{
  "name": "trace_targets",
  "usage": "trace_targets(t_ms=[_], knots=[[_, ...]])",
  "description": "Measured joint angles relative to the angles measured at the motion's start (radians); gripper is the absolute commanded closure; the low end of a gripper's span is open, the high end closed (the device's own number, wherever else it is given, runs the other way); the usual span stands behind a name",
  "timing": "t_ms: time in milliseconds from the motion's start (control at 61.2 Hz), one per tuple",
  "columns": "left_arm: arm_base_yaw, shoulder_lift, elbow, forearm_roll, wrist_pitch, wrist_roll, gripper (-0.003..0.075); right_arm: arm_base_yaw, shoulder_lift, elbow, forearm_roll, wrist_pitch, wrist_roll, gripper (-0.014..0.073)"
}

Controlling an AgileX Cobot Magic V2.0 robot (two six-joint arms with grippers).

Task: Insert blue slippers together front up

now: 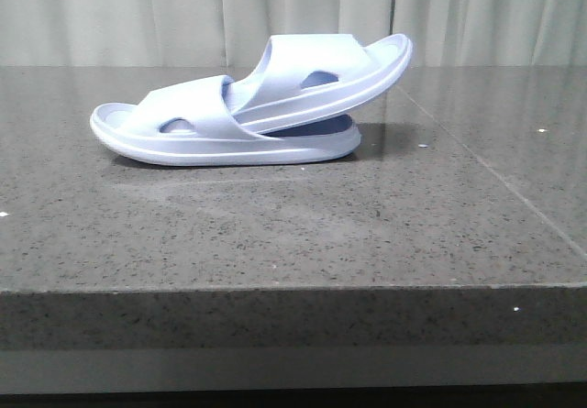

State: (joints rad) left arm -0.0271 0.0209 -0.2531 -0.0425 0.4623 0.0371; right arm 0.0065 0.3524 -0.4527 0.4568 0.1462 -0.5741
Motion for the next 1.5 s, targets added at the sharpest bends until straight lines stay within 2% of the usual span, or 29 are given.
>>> trace_targets(t_ms=[408,653,1502], knots=[[0.0,-0.026,0.258,0.0,-0.166,-0.004,0.0739,0.0,0.0,0.0,0.0,0.0,0.0,0.0653],[0.0,-0.026,0.259,0.002,-0.274,-0.004,0.0739,0.0,0.0,0.0,0.0,0.0,0.0,0.0653],[0.0,-0.026,0.259,0.002,-0.281,-0.004,0.0739,0.0,0.0,0.0,0.002,0.0,0.0,0.0653]])
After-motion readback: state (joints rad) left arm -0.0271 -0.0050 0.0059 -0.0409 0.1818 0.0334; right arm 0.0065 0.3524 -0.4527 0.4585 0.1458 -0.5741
